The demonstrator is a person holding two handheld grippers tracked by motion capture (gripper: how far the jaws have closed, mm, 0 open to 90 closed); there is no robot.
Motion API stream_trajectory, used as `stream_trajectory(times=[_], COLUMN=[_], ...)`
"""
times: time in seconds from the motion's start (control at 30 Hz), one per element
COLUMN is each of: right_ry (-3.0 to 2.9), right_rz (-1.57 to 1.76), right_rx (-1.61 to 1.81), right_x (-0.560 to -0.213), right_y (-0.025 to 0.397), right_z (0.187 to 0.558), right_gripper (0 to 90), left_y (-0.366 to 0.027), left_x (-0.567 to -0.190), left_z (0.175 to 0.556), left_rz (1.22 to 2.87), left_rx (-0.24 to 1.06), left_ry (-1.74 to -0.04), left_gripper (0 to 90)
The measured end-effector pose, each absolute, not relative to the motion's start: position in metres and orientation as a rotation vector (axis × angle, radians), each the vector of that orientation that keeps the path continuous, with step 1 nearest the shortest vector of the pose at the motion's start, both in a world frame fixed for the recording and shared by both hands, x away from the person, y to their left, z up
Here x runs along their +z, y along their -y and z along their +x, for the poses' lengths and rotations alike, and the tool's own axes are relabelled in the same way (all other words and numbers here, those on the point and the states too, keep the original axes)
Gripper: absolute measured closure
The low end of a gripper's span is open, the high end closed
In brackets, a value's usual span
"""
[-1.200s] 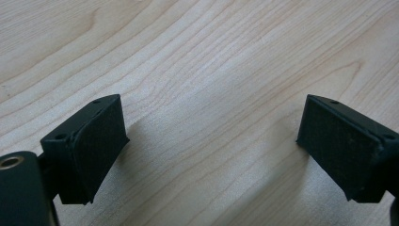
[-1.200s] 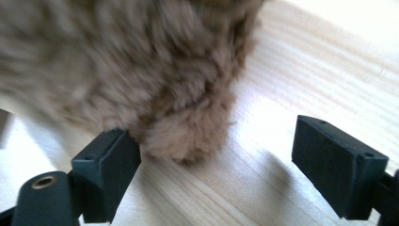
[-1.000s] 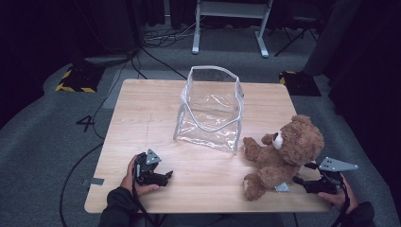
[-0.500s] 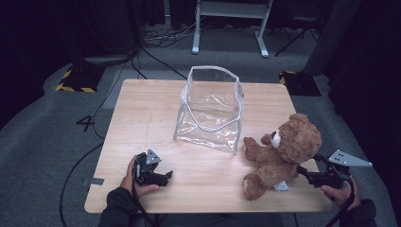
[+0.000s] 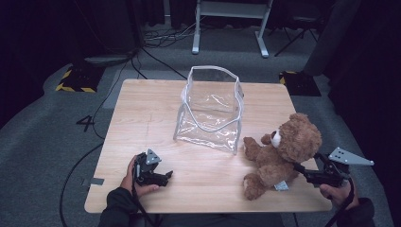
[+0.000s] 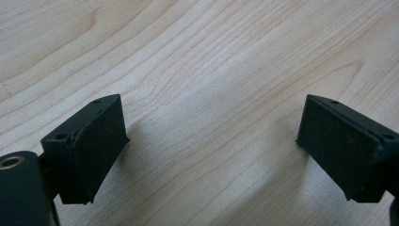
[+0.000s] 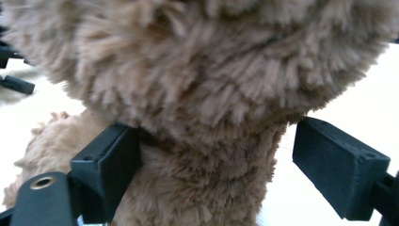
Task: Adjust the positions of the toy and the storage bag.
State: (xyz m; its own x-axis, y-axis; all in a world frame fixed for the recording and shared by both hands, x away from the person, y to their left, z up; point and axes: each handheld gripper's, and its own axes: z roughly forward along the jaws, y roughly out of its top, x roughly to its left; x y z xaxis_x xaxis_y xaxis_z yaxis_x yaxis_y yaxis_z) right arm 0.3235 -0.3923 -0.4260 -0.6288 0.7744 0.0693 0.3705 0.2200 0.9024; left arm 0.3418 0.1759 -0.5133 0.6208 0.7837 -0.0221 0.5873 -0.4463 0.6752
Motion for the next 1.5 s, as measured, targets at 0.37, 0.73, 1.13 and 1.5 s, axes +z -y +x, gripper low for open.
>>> stream_trajectory(times=[0.37, 0.73, 1.13, 1.5], right_ry=[-2.114, -2.106, -2.095, -2.144], right_rz=[1.101, 1.199, 1.286, 1.207], right_rx=[1.485, 1.290, 1.121, 1.133], right_x=[-0.417, -0.415, -0.423, -0.425], right_y=[0.381, 0.342, 0.322, 0.328], right_z=[0.331, 0.340, 0.352, 0.348], right_gripper=[14.5, 7.0, 16.2, 42.2], left_y=[-0.176, -0.176, -0.176, -0.173], left_x=[-0.513, -0.513, -0.513, -0.513], left_z=[0.342, 0.342, 0.342, 0.346], left_rz=[2.189, 2.189, 2.187, 2.166], left_rx=[0.388, 0.388, 0.390, 0.405], left_ry=[-1.070, -1.070, -1.072, -1.099], left_gripper=[8.7, 8.7, 8.7, 9.6])
